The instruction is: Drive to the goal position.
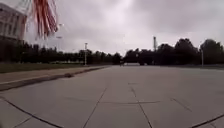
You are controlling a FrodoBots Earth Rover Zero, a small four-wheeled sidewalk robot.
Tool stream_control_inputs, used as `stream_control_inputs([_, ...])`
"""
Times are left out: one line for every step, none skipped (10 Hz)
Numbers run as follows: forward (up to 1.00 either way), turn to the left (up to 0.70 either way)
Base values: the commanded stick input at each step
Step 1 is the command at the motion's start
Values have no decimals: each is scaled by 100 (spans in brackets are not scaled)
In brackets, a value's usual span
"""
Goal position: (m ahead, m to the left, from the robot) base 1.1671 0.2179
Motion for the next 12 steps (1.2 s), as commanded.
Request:
stream_control_inputs([70,0])
stream_control_inputs([70,0])
stream_control_inputs([70,0])
stream_control_inputs([70,0])
stream_control_inputs([70,0])
stream_control_inputs([70,0])
stream_control_inputs([70,0])
stream_control_inputs([70,0])
stream_control_inputs([70,0])
stream_control_inputs([70,0])
stream_control_inputs([70,0])
stream_control_inputs([70,0])
